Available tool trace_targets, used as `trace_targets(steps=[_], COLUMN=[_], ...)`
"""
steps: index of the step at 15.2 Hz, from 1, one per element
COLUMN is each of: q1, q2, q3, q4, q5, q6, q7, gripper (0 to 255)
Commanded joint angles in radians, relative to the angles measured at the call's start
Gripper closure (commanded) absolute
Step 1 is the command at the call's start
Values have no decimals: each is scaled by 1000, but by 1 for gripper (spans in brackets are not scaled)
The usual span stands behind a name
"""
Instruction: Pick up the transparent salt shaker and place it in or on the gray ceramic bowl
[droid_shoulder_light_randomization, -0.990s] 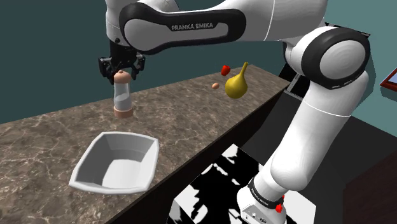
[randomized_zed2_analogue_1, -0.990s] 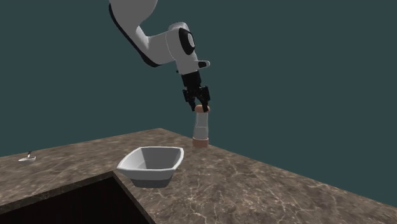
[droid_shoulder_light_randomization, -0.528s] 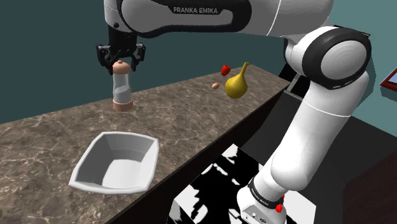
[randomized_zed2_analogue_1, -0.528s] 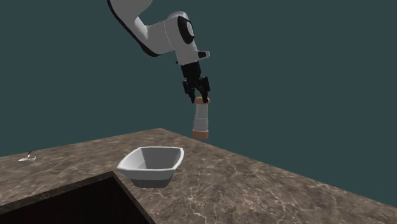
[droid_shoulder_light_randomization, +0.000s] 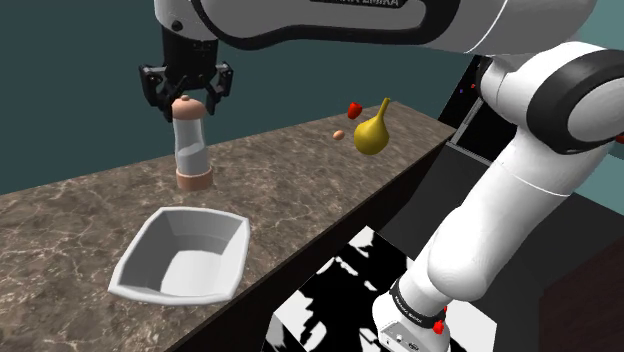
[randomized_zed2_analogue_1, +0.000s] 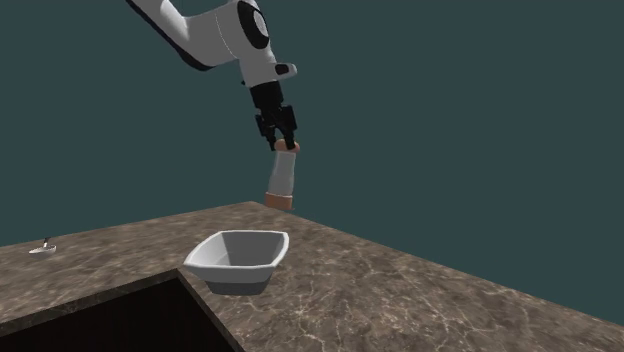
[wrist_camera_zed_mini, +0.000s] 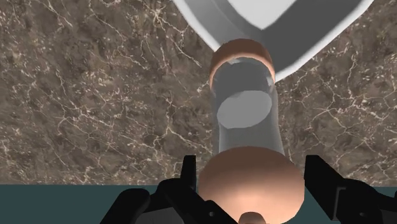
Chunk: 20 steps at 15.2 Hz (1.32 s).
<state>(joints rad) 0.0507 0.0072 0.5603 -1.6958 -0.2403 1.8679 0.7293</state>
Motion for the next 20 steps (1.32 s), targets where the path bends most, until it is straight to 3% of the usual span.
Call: trace_targets(steps=[1,9,20], q1=[14,80,83], q2=[-42,-155,-178], q3=[15,85,81], q4=[-19,-26,-194], q5=[20,75,83], q6=[-22,-133,15], q7=[23,131,152], gripper=[255,255,255])
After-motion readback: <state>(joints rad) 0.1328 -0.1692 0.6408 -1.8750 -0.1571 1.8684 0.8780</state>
